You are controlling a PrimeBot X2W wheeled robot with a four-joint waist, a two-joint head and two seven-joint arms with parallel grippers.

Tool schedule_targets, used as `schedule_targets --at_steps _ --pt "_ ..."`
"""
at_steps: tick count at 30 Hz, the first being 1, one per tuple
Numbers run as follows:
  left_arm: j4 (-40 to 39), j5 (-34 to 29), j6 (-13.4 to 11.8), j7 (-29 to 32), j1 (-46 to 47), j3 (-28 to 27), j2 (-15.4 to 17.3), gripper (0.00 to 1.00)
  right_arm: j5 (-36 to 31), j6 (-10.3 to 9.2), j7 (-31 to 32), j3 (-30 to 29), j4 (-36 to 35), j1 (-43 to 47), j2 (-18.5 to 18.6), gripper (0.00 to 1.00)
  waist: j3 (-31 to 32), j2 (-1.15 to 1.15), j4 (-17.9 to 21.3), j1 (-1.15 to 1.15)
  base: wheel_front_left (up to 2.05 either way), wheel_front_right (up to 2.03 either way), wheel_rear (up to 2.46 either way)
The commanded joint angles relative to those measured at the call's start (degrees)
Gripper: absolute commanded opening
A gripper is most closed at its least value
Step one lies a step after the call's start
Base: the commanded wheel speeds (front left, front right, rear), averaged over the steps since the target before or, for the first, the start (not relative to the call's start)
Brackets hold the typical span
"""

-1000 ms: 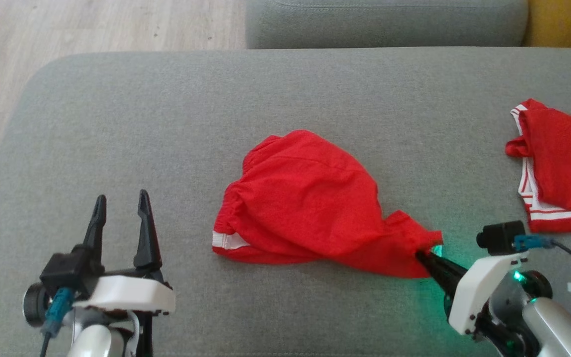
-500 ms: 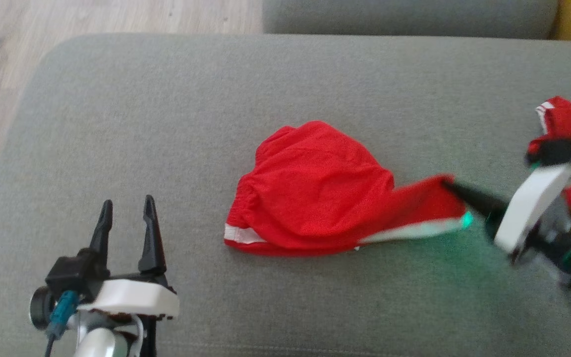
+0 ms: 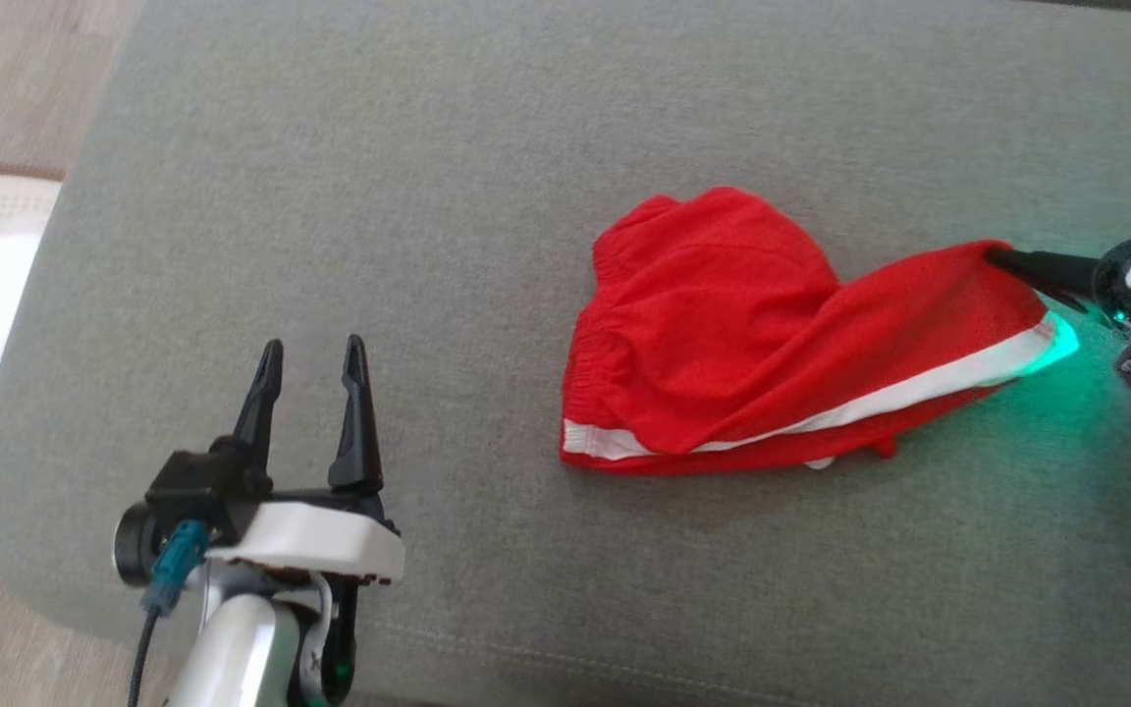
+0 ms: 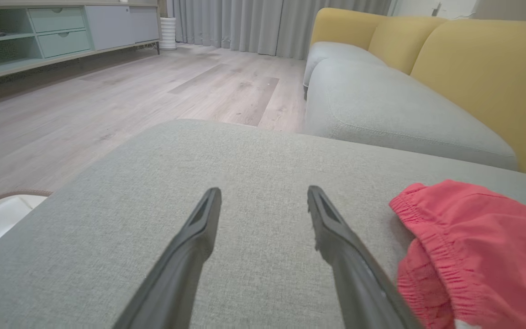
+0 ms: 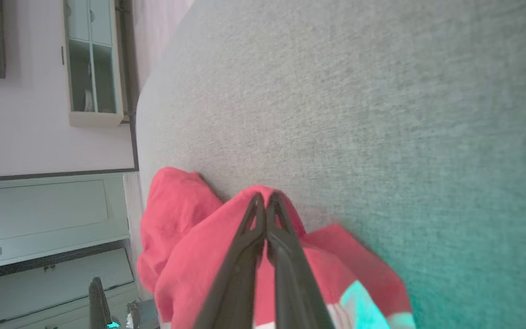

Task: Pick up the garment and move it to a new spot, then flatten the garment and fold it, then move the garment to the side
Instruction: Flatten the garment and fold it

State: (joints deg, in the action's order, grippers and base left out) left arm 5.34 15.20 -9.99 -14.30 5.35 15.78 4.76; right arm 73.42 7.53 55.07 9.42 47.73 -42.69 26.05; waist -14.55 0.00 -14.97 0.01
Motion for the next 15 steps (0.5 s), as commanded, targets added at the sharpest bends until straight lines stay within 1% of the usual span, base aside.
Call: schedule_targets --at_steps 1,2,3,6,9,12,15 --pt "-1.51 -0.69 0.39 -0.7 2.45 -2.16 0.13 1.0 -1.08 -0.04 0.13 0.4 0.76 -2.03 0.44 0.05 -0.47 0.0 -0.44 -0.01 0.0 0.0 0.0" --pt "-1.37 -0.75 0.4 -0.7 2.49 -2.32 0.06 1.0 -1.91 -0.04 -0.03 0.81 2.54 -2.82 0.13 0.49 -0.3 0.0 -0.33 -0.01 0.0 0.0 0.0" --pt "-1.23 -0.8 0.4 -0.7 2.51 -2.54 0.03 1.0 -2.4 -0.04 -0.08 1.14 3.87 -3.46 -0.38 1.0 -0.01 0.0 -0.12 -0.01 0.0 0.0 0.0" --pt "-0.89 -0.91 0.56 -0.7 2.37 -3.34 0.08 1.0 -2.53 -0.04 -0.41 1.53 5.46 -4.44 -1.96 1.0 1.5 0.0 1.14 -0.01 0.0 0.0 0.0" --pt "-0.72 -0.92 0.91 -0.7 1.99 -4.48 0.54 1.0 -3.88 -0.04 -2.03 3.31 3.16 -3.69 -2.08 1.0 3.72 0.0 2.94 -0.01 0.0 0.0 0.0" --pt "-1.17 -0.95 0.95 -0.7 1.23 -5.88 1.06 1.0 -4.49 -0.04 -5.77 4.65 -2.98 -2.54 -1.77 1.0 6.11 0.0 5.24 -0.01 0.0 0.0 0.0" --pt "-2.29 -1.45 0.84 -0.7 0.46 -7.08 1.61 1.0 -5.6 -0.04 -11.86 7.42 -14.58 -0.43 -0.48 1.0 8.26 0.0 7.4 -0.01 0.0 0.0 0.0"
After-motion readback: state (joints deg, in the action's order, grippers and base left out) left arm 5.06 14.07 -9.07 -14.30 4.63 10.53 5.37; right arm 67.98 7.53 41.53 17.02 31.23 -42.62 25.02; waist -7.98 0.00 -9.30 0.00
